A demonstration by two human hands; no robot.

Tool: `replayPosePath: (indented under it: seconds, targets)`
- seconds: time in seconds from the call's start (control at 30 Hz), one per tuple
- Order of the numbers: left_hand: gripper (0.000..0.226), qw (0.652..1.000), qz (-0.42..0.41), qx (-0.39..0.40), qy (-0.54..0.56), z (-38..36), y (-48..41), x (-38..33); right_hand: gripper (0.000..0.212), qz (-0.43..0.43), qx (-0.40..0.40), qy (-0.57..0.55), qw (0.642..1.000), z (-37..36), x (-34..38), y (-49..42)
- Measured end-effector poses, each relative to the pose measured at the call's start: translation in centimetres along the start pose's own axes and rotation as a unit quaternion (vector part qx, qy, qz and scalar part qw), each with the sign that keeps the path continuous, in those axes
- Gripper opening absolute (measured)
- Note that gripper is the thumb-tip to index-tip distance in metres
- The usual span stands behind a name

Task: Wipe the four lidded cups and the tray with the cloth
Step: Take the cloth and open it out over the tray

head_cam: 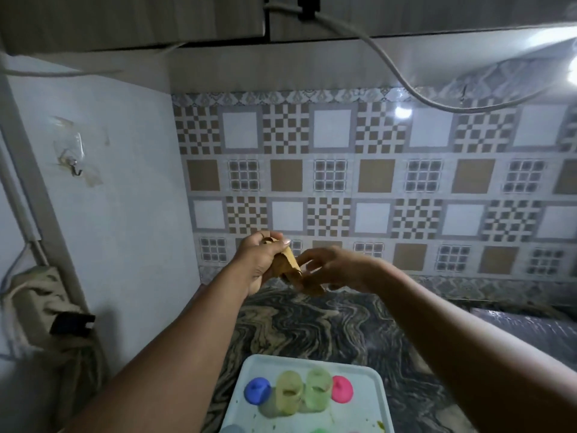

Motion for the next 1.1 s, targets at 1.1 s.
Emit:
replayPosePath:
  seconds: [1.1]
  targets:
    - [0.037,0.934,0.021,0.161,-0.318,7.9,-7.6,-2.3,0.041,-0.033,-0.268,-0.242,0.932,0.8,0.0,-8.0]
Point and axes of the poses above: each hand's wrist, its own y-axis away from the middle knuckle, its own z-axis out of the back of the hand, x = y × z, the point moved 2 cm from there along -y, towards the middle knuckle, and after that the axes turned 3 degrees about -x, right-handed, at the moved point
